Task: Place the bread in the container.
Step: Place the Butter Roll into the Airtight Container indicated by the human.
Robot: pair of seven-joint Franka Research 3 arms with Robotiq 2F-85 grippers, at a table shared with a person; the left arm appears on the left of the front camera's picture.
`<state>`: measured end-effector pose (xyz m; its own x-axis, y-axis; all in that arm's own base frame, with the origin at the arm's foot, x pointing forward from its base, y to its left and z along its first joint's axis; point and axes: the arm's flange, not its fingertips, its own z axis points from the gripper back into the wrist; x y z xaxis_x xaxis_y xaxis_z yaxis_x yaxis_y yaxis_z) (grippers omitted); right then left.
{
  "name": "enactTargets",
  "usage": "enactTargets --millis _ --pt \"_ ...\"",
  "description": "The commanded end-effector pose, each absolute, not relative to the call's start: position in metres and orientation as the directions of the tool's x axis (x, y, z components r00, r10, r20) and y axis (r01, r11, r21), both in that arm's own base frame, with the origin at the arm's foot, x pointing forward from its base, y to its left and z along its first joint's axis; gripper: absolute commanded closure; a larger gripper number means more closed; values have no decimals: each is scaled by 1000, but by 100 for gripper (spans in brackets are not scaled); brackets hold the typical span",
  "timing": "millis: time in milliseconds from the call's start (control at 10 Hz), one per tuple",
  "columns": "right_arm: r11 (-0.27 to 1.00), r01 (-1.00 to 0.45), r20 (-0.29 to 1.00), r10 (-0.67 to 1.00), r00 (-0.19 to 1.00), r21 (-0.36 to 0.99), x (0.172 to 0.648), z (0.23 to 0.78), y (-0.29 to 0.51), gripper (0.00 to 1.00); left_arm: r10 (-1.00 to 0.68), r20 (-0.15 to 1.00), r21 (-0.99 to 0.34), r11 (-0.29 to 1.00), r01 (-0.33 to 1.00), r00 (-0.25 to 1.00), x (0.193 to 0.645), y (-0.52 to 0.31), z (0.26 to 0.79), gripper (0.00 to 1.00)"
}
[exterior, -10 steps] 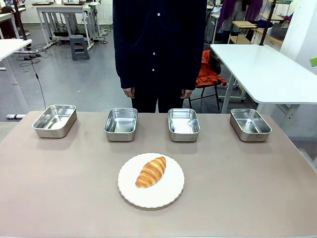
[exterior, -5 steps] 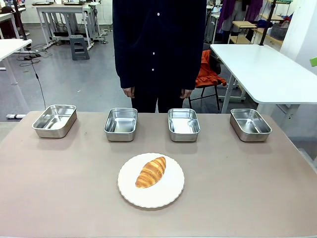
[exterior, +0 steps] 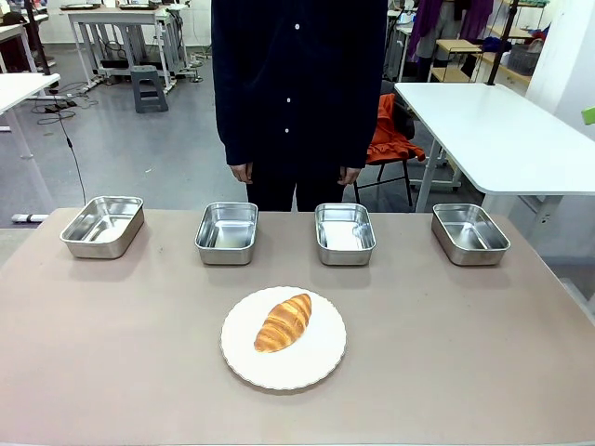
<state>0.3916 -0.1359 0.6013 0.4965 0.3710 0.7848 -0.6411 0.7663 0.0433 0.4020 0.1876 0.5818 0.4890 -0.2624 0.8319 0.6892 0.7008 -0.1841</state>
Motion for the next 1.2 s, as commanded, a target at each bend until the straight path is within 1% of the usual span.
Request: enactTargets --millis 0,1100 --pt "758 -650 797 362 483 50 392 601 -136 0 -263 837 -181 694 697 479 400 188 584 0" --pt "758 -650 797 362 483 50 392 601 -136 0 -263 837 -181 694 697 479 400 188 584 0"
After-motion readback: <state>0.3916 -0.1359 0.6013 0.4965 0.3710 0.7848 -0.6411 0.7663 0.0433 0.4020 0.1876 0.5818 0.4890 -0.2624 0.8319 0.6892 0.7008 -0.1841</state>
